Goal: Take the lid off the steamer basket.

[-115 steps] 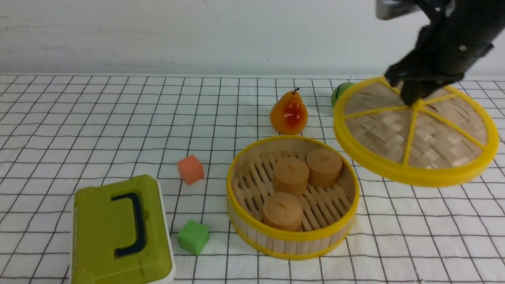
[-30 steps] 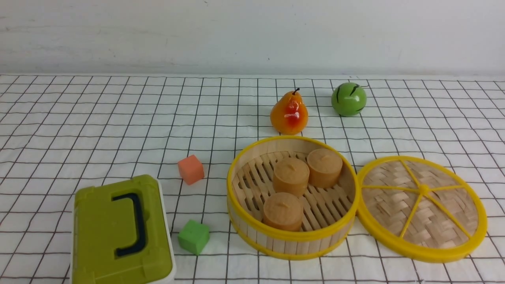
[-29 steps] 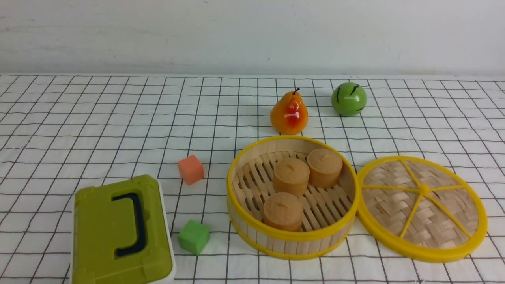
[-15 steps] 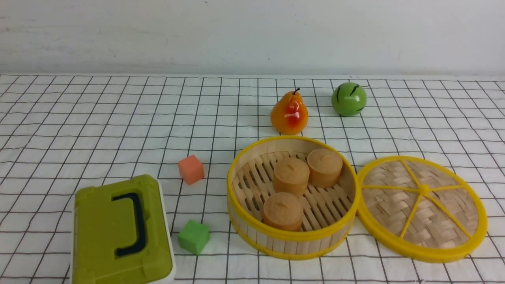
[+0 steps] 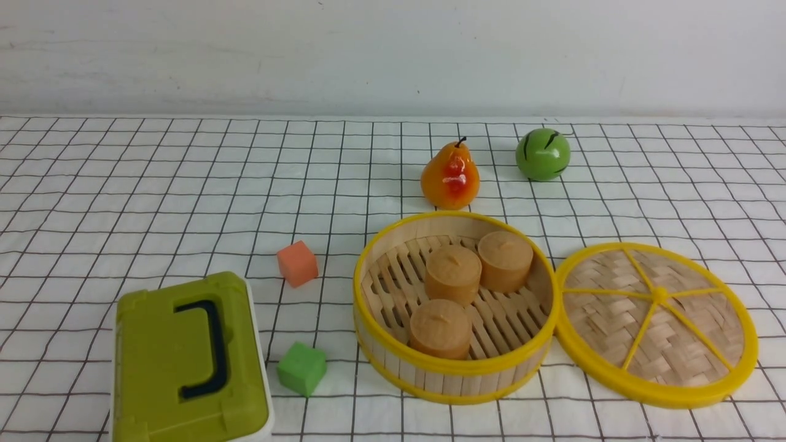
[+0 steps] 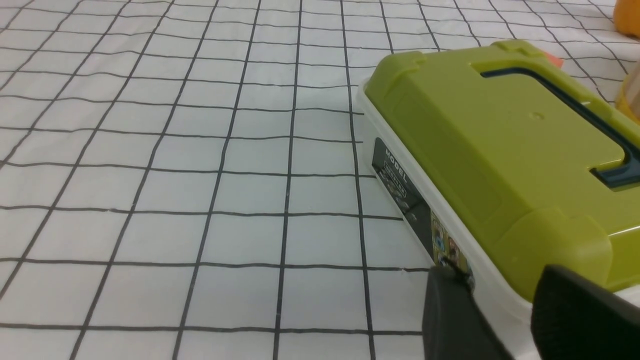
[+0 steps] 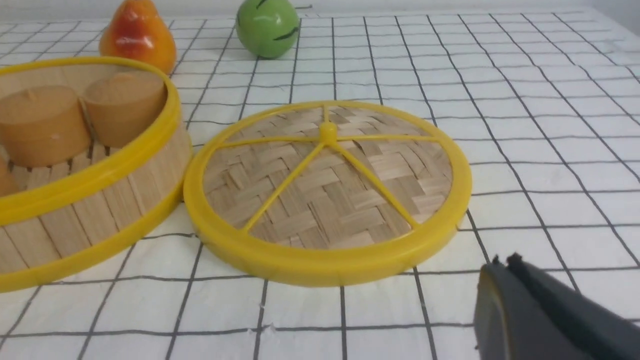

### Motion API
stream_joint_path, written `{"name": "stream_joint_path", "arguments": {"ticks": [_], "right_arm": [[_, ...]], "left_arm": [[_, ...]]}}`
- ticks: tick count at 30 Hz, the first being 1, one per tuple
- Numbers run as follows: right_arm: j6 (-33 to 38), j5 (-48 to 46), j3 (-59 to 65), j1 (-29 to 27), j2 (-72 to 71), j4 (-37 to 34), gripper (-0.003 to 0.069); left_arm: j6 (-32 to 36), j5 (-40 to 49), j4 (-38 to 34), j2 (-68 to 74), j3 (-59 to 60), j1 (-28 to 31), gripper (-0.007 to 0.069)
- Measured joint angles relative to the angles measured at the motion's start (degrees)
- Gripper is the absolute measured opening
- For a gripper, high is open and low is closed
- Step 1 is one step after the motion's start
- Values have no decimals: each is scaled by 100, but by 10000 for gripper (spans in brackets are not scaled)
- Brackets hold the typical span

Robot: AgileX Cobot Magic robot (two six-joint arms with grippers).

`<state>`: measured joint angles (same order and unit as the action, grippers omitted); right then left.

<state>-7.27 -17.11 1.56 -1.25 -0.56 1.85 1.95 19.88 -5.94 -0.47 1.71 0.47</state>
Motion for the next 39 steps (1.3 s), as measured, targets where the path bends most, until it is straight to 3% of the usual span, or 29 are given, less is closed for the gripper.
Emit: {"name": "stream_joint_path", "arguments": {"ticks": [13,39], "right_arm": [[0,-463,-42,189,0,-17,-24],[5,-484,-48,189,0,-17,-11]], "left_arm": [[0,0,0,0,0,0,239],[0,0,0,0,0,0,239]]}}
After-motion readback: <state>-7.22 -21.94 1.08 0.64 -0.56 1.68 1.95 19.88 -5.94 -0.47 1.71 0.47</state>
